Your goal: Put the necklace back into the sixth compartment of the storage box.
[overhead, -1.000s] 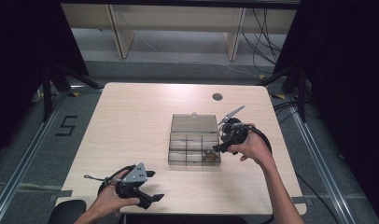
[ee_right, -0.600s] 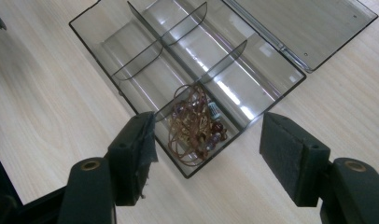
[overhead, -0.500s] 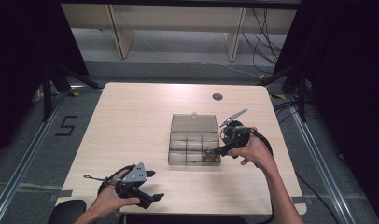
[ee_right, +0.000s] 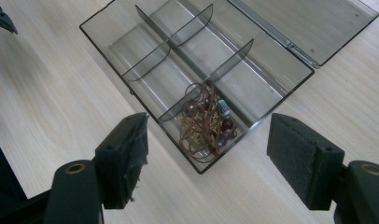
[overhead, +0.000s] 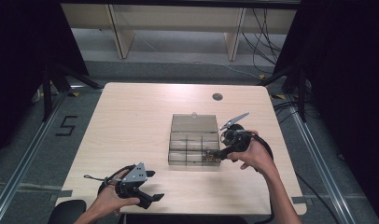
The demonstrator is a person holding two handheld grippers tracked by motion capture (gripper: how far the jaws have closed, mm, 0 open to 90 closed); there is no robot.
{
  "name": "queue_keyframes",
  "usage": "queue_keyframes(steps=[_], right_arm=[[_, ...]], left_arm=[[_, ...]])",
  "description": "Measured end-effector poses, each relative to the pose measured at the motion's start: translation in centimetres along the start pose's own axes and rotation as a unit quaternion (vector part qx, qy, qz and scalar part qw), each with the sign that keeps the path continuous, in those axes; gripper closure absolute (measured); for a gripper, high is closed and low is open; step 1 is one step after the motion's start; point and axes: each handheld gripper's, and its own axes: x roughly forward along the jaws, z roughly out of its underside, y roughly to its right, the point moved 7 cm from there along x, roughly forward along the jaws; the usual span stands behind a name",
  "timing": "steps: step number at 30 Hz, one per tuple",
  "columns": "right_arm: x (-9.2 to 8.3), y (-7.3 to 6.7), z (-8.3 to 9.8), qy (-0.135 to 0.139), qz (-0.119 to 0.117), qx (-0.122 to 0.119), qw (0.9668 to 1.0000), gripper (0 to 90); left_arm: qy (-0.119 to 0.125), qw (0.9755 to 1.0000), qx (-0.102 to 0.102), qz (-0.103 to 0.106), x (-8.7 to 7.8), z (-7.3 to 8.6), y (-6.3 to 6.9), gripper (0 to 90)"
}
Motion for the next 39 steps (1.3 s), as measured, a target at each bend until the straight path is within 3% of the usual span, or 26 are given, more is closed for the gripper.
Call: queue_keyframes(steps=[1, 2, 4, 5, 6, 7, 9, 10, 13, 14, 16, 19, 24, 26, 28, 30, 31, 32, 39], right_arm=[[0.0, 0.2, 0.0, 0.006, 0.003, -0.008, 1.0, 30.1], [-0.1, 0.0, 0.2, 0.001, 0.006, 0.004, 1.0, 30.0], [-0.1, -0.1, 0.4, 0.005, -0.001, -0.001, 1.0, 30.0], [-0.1, -0.1, 0.4, 0.004, 0.005, 0.008, 0.9999, 30.0], [-0.1, 0.0, 0.5, 0.008, 0.003, -0.002, 1.0, 30.0], [-0.1, -0.2, 0.7, 0.005, 0.007, 0.011, 0.9999, 30.0], [-0.1, -0.2, 0.9, 0.005, 0.005, 0.012, 0.9999, 30.1], [0.1, -0.2, 0.9, 0.01, -0.003, -0.001, 0.9999, 30.0], [0.0, -0.4, 1.3, 0.003, 0.0, 0.016, 0.9999, 30.0], [0.1, -0.3, 1.3, 0.01, -0.001, 0.004, 0.9999, 30.0], [0.1, -0.7, 1.5, 0.003, -0.004, 0.024, 0.9997, 30.0], [0.2, -0.6, 1.7, 0.008, -0.001, 0.011, 0.9999, 30.0], [0.2, -1.1, 1.9, 0.012, -0.006, 0.019, 0.9997, 30.0], [0.3, -0.9, 2.0, 0.018, -0.003, 0.009, 0.9998, 30.0], [0.3, -1.1, 2.0, 0.017, -0.008, 0.012, 0.9998, 29.9], [0.3, -1.1, 2.2, 0.016, -0.003, 0.016, 0.9997, 29.7], [0.5, -1.2, 2.2, 0.019, -0.009, 0.012, 0.9997, 29.4], [0.5, -1.5, 2.4, 0.013, -0.012, 0.024, 0.9996, 29.1], [0.8, -1.1, 2.9, 0.023, -0.008, 0.015, 0.9996, 26.1]], left_arm=[[0.0, 1.0, 0.0, -0.001, 0.0, 0.0, 0.0, 15.0], [0.0, 1.0, 0.002, -0.002, 0.0, 0.0, -0.1, 15.0], [0.0, 1.0, 0.002, -0.002, 0.0, 0.0, -0.1, 15.1], [0.0, 1.0, 0.001, -0.002, 0.0, 0.0, 0.0, 15.0], [0.0, 1.0, 0.001, -0.002, 0.0, 0.0, 0.0, 15.0], [0.0, 1.0, 0.0, -0.001, 0.0, 0.0, 0.0, 15.0], [0.0, 1.0, 0.001, -0.001, 0.0, 0.0, 0.0, 15.0], [0.0, 1.0, 0.002, -0.002, 0.0, 0.0, -0.1, 15.0], [0.0, 1.0, 0.002, -0.002, 0.0, 0.0, -0.1, 15.0], [0.0, 1.0, 0.001, -0.002, 0.0, 0.0, 0.0, 15.0], [0.0, 1.0, 0.002, -0.002, 0.0, 0.0, -0.1, 15.1], [0.0, 1.0, 0.001, -0.003, 0.0, 0.0, -0.1, 15.1], [0.0, 1.0, 0.002, -0.002, 0.0, 0.0, -0.1, 15.0], [0.0, 1.0, -0.001, -0.001, 0.0, 0.0, 0.0, 15.1], [0.0, 0.9999, 0.017, 0.0, 0.0, -0.1, -0.2, 15.0], [0.0, 0.9999, 0.017, 0.0, 0.0, -0.1, -0.2, 15.1], [0.0, 0.9999, 0.012, 0.0, 0.0, -0.1, -0.2, 15.0], [0.0, 1.0, 0.002, -0.002, 0.0, 0.0, 0.0, 15.0], [-0.001, 1.0, 0.002, -0.001, 0.0, 0.0, 0.0, 15.1]])
